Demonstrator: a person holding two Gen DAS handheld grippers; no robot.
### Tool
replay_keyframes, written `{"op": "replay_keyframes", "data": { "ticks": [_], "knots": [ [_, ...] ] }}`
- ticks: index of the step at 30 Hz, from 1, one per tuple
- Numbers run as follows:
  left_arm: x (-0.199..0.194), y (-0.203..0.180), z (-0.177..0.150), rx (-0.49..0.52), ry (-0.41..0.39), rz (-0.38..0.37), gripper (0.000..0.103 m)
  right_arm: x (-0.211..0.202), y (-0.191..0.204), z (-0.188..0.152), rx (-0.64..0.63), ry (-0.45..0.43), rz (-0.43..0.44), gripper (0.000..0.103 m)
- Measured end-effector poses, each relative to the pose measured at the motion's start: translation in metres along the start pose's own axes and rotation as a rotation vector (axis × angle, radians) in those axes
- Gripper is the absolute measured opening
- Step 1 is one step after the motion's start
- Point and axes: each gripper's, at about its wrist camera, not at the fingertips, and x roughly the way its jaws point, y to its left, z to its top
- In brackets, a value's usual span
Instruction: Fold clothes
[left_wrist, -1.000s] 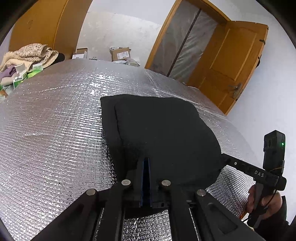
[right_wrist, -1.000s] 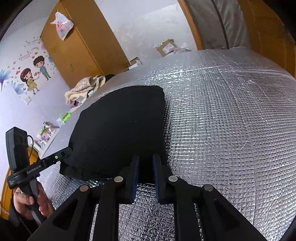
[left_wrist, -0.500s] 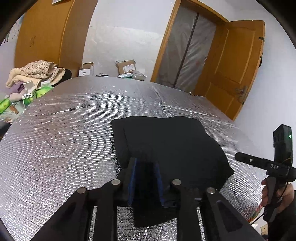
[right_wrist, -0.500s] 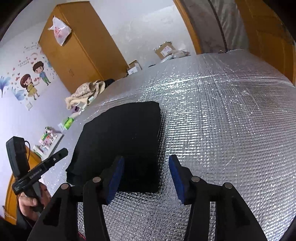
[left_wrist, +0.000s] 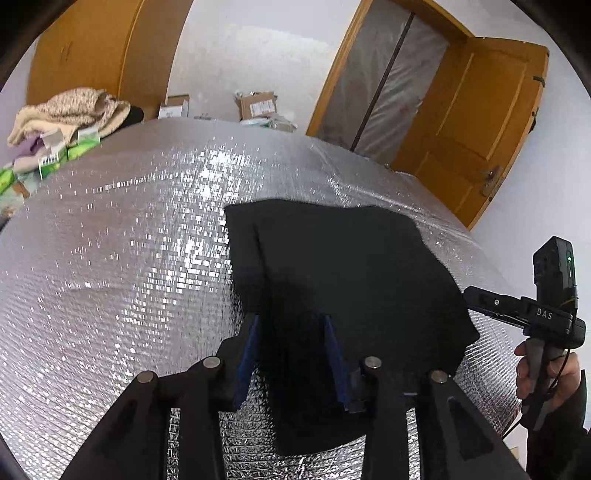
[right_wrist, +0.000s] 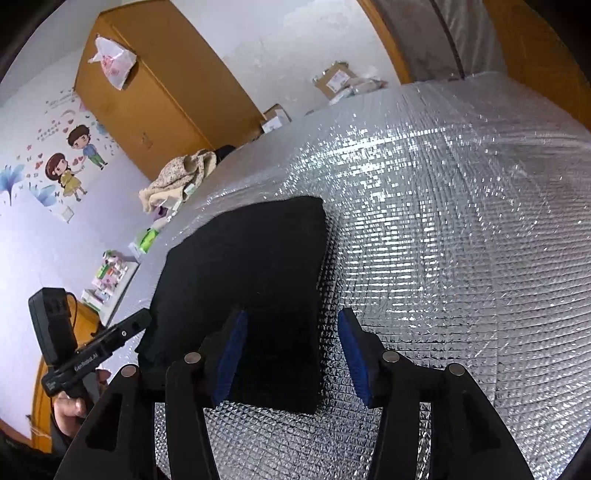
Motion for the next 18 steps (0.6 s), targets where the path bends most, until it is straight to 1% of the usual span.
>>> {"op": "replay_keyframes", "data": {
  "ticks": [1, 4, 14, 18],
  "knots": [
    [0.001, 0.002, -0.002, -0.009, 0.005, -0.004, 0.041, 0.002, -0.001, 0.000, 0.004, 0.009, 0.001, 0.053],
    [0.005, 0.007, -0.004, -0.031, 0.019, -0.016, 0.044, 0.005, -0.003, 0.000, 0.010, 0.017, 0.012, 0.053],
    [0.012, 0.014, 0.000, -0.085, 0.043, -0.075, 0.046, 0.010, -0.003, 0.005, -0.001, 0.039, 0.043, 0.053],
    [0.011, 0.017, -0.001, -0.111, 0.056, -0.097, 0.046, 0.016, -0.009, 0.007, 0.025, 0.060, 0.073, 0.054]
  ]
}}
